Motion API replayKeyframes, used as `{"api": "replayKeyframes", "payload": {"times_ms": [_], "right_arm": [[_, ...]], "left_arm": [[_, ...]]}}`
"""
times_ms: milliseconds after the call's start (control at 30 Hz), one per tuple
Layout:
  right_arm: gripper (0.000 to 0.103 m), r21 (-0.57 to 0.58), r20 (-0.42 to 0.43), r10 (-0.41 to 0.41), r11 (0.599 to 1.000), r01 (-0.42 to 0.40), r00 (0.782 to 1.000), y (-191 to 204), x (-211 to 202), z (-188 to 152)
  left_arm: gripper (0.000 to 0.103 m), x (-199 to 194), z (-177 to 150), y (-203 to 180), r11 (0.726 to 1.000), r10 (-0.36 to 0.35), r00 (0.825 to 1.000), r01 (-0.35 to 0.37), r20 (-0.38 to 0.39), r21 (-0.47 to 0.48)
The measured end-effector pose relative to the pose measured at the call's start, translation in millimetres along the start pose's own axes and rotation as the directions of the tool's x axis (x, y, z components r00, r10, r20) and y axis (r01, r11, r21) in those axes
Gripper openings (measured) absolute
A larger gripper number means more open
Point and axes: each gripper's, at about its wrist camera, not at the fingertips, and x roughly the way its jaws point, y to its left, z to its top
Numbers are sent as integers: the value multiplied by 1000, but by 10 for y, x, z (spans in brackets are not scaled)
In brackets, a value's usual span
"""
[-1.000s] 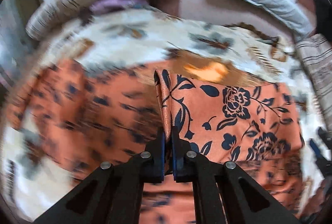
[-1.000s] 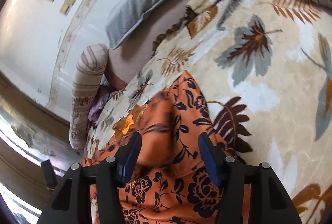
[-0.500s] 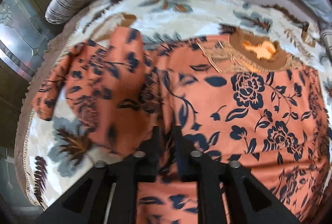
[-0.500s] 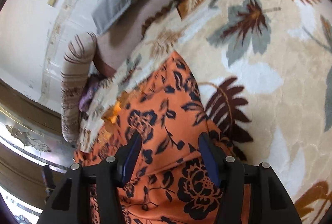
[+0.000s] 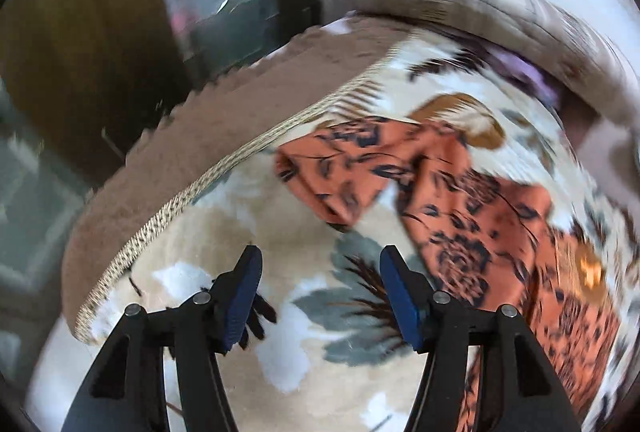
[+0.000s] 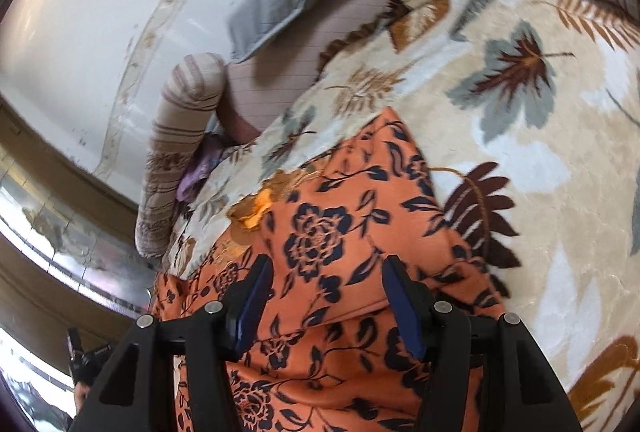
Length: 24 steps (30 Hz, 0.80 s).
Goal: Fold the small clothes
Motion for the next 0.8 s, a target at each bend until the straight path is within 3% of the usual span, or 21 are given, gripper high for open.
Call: {"api": "replayKeyframes", "payload": {"times_ms": [167,300,433,567,600,633,667,700,800], "right_arm": [[61,-22,-4,-14,1000,13,1000,18,15,-50],[61,-9,-22,-29,1000,29,999,-12,119,-41],[61,-18,-56,-32,999,31,998,17,269,-66],[61,-98,-62,-64,993,58,996,132,326,-123],[61,-125,-55,-80,990,72,995,168,328,-141],[61,-142,-49,-89,987,82,995,192,327,-154],[61,-152,-45,-94,985,86,995,205,327,-162],[61,-157,-43,-94,984,87,995,212,331,-165],[61,-148,-38,-96,985,89,995,194,327,-156]], "left_arm": [[62,239,142,221,993,-37,999,36,-7,-113],[62,387,187,236,977,-128,992,123,-17,-175],[65,527,172,86,980,-147,987,138,-59,-145],[65,700,217,9,975,-151,986,137,-66,-175],[63,723,229,-5,972,-159,986,145,-60,-182],[37,739,241,-18,969,-173,984,160,-52,-188],[19,757,253,-32,966,-187,981,173,-57,-190],[10,791,269,-62,965,-202,976,185,-78,-187],[7,761,295,-223,981,-171,979,158,-113,-115]]}}
